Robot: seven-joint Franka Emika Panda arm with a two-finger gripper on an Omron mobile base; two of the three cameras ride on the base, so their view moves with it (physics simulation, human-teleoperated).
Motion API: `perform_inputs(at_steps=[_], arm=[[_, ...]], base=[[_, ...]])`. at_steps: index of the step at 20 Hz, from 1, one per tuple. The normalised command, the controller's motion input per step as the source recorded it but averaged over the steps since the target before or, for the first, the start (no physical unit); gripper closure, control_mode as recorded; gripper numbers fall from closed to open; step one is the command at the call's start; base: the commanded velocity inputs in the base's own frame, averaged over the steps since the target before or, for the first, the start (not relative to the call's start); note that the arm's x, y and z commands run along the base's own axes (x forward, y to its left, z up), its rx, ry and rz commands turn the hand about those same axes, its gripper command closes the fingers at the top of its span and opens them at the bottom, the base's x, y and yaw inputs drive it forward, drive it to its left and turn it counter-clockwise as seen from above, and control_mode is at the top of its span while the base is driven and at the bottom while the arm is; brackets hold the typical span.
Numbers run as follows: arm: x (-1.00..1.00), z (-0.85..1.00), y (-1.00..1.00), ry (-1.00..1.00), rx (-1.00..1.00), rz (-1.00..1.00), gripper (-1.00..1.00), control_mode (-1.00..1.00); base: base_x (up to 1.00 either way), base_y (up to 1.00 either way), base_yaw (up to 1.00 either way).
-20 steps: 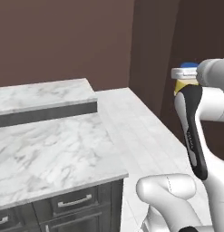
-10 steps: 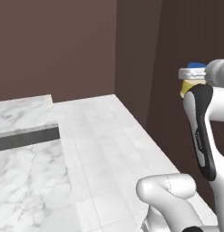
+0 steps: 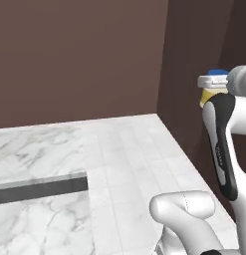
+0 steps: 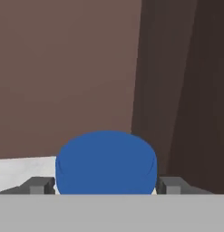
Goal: The dining table condiment station is running low on mayonnaise. Refill the condiment station by opening the cabinet and taking the mayonnaise from the cabinet and placing it on the dining table.
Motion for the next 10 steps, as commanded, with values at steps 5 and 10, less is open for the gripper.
perform_inputs(at_steps=[5, 10], arm=[[0.00, 0.00, 0.00, 0.00, 0.00, 0.00, 1.00, 1.00], [0.00, 0.00, 0.00, 0.00, 0.00, 0.00, 1.00, 1.00]], base=[[1.00, -0.47, 0.52], [0.99, -0.50, 0.60]])
